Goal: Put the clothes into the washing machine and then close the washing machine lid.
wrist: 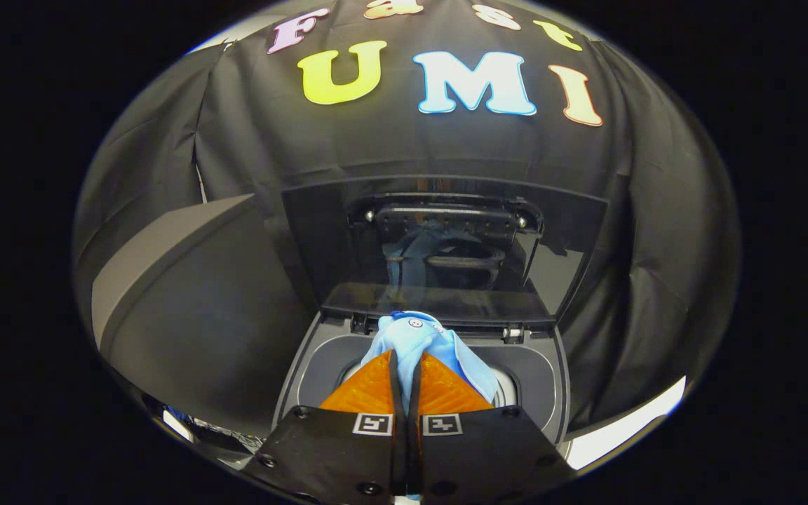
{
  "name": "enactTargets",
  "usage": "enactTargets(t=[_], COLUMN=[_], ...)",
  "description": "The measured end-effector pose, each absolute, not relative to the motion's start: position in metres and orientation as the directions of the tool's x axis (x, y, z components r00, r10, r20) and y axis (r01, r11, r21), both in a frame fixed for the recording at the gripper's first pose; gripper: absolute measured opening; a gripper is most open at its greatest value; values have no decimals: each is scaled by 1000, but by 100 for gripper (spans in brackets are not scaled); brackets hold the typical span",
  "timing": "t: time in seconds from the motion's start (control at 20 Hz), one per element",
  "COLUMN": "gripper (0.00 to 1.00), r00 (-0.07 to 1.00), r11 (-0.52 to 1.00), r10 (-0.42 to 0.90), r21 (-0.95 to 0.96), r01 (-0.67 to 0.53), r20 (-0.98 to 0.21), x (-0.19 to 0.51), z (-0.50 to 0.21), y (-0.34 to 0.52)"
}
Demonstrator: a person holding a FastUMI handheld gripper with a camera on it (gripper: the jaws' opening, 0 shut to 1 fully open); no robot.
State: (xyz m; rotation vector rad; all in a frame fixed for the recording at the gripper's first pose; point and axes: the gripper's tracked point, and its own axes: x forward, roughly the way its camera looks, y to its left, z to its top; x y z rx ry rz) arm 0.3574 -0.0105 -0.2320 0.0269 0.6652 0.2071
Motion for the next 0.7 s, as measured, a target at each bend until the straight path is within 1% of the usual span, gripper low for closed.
enactTargets(t=[0.3,0.55,0.65,0.7], gripper=[2,5,8,14], r00=[722,673,648,644], r11=[977,978,976,978], r10=[207,206,218,208], r21=[107,138,158,151], r01=[-183,-154,-150,-142], r20=[-660,-710,-729,-736], x=[358,356,355,356], z=[-266,-289,-297,-303], y=[-4,-1,2,0])
